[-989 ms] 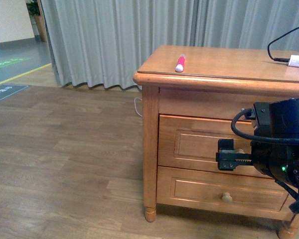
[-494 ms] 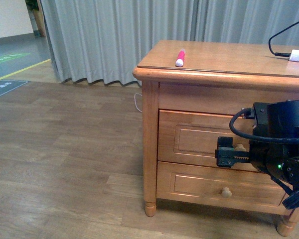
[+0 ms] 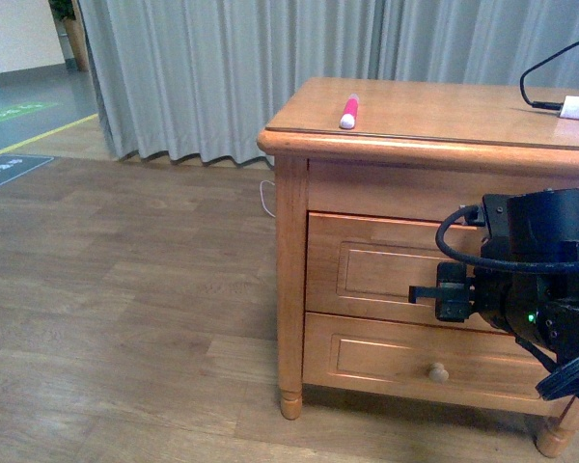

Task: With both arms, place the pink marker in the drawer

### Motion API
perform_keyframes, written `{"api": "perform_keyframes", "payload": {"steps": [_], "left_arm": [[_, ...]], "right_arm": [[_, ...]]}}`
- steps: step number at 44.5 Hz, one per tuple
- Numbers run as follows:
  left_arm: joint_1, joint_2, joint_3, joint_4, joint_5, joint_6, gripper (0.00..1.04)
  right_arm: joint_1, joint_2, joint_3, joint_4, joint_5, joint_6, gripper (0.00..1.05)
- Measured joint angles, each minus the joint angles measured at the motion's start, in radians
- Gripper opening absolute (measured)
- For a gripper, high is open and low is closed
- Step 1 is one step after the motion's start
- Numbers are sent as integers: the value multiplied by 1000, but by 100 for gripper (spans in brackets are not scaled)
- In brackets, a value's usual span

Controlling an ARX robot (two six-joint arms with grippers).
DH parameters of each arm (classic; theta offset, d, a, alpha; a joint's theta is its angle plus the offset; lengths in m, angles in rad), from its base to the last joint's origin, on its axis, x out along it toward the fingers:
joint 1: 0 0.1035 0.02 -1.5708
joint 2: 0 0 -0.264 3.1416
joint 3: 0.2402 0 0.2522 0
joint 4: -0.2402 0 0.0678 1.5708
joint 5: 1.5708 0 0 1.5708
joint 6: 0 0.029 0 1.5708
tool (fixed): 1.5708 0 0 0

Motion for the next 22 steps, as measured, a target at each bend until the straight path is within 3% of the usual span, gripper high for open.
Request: {"api": "perform_keyframes", "payload": {"steps": [6, 22], "left_arm": [[0, 0, 0, 0, 0, 0, 99], [0, 0, 0, 0, 0, 0, 99]], "right_arm": [[3, 0, 7, -18, -2, 5, 23], [11, -97, -109, -72, -84, 43, 21]]}}
